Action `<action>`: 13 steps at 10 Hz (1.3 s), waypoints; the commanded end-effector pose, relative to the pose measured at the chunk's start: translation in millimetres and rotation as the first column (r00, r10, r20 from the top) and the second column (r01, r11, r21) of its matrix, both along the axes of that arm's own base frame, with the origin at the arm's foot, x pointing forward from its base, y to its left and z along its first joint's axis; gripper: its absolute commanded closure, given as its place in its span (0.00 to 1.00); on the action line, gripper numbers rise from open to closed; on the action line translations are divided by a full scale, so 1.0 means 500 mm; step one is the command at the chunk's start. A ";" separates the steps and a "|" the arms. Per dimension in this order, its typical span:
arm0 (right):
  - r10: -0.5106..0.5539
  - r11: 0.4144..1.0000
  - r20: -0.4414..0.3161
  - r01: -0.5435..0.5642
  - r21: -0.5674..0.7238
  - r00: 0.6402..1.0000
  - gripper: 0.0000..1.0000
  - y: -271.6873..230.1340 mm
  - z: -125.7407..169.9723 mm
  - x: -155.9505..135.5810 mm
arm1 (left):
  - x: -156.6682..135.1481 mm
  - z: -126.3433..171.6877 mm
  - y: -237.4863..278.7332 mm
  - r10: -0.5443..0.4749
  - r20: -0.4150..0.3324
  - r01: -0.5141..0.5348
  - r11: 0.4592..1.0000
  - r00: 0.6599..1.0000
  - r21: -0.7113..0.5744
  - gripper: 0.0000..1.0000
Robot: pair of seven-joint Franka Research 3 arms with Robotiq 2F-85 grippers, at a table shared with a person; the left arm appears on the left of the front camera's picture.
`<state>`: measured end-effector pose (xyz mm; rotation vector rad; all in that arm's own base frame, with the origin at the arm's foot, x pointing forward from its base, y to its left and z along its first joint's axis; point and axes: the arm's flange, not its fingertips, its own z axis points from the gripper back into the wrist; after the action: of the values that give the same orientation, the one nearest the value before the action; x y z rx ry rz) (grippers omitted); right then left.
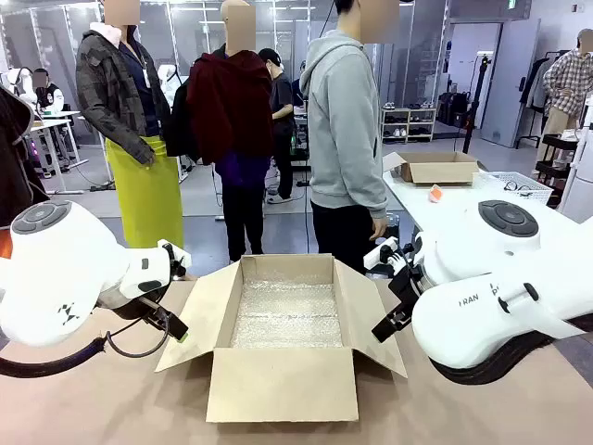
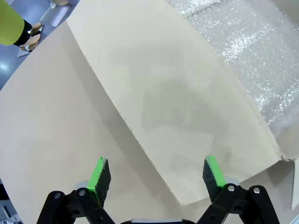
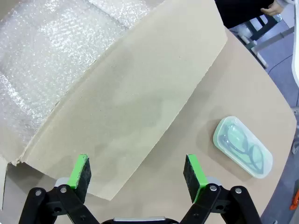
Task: Pack the glasses set securely to prepare it for shipping.
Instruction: Place the Glasses case inside the Package Box.
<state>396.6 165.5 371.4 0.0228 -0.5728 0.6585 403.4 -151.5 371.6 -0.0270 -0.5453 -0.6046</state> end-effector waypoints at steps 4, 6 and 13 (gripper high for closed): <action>0.000 1.000 0.000 0.000 0.000 1.000 0.00 0.000 0.000 0.000 | 0.000 0.000 0.000 0.000 0.000 0.000 1.000 1.000 0.000 0.00; 0.000 1.000 0.000 0.000 0.000 1.000 0.00 0.000 0.000 0.000 | 0.000 0.000 0.000 0.000 0.000 0.000 1.000 1.000 0.000 0.00; -0.009 0.999 0.046 0.011 -0.036 0.999 0.00 -0.003 0.013 0.010 | -0.004 0.042 0.001 -0.048 0.028 0.049 0.998 0.998 -0.036 0.00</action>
<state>400.8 160.0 374.3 0.0052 -0.5807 0.6633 403.1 -154.7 377.0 -0.0329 -0.5578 -0.6125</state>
